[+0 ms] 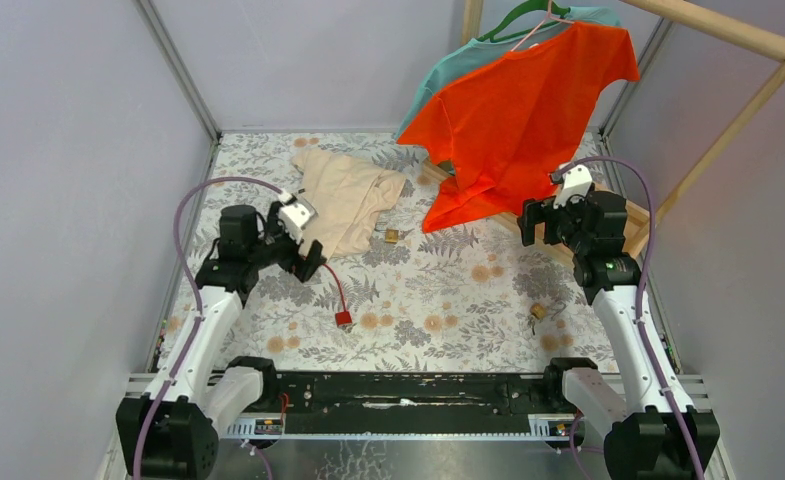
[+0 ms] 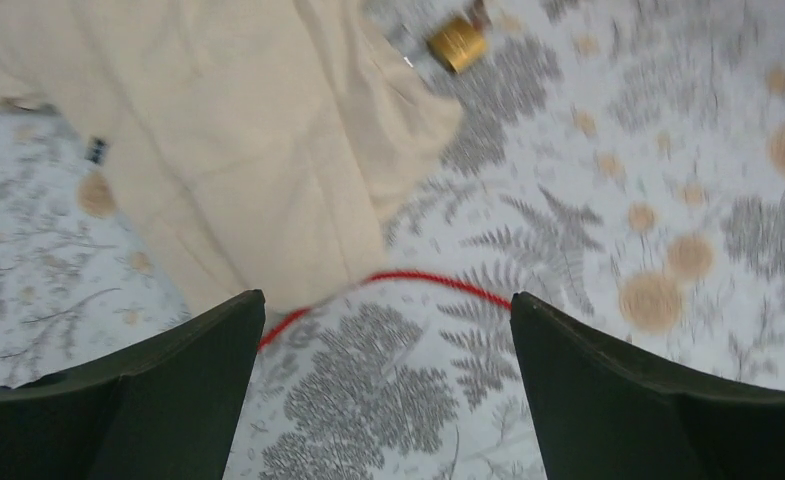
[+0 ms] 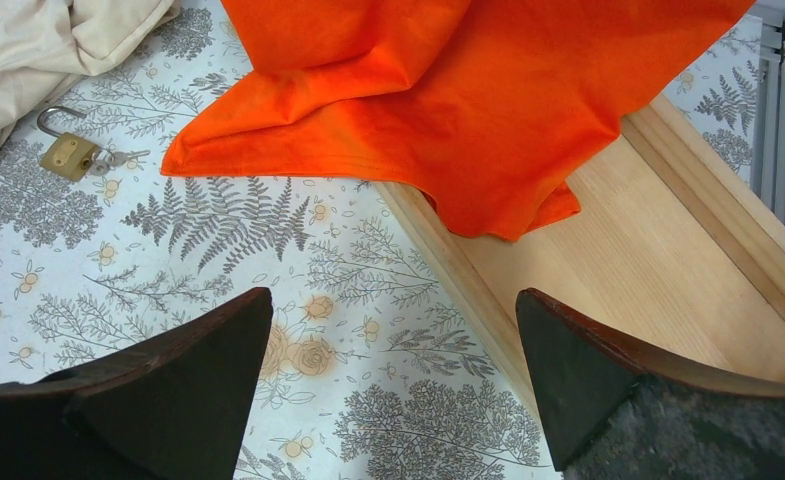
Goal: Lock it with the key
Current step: Pick up the lock from the center of the board.
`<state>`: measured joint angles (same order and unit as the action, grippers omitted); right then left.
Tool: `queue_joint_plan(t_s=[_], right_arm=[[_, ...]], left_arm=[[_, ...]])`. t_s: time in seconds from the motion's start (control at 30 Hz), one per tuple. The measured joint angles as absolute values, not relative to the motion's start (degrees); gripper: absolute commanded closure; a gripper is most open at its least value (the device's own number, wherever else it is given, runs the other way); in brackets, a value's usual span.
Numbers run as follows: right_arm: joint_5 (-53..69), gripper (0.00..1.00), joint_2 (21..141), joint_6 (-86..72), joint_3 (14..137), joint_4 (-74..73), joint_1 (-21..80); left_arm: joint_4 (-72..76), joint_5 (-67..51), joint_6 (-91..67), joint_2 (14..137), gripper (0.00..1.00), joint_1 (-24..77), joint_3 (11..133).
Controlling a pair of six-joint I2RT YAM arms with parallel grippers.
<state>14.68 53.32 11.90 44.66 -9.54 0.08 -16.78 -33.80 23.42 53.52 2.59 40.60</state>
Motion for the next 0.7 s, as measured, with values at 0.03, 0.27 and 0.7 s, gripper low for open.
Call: queue_joint_plan(t_s=[0.03, 0.27, 0.7], right_arm=[[14.7, 0.01, 53.3, 12.1, 44.7, -9.5, 0.0], [14.9, 0.01, 53.8, 12.8, 44.1, -9.4, -0.2], [17.3, 0.01, 53.9, 13.1, 43.7, -9.3, -0.6]], left_arm=[[-20.3, -33.8, 27.1, 54.3, 0.00, 3.5, 40.6], [-33.9, -29.8, 40.8, 54.5, 0.01, 14.7, 37.5], [-36.6, -21.4, 42.3, 62.2, 0.21, 28.2, 33.3]])
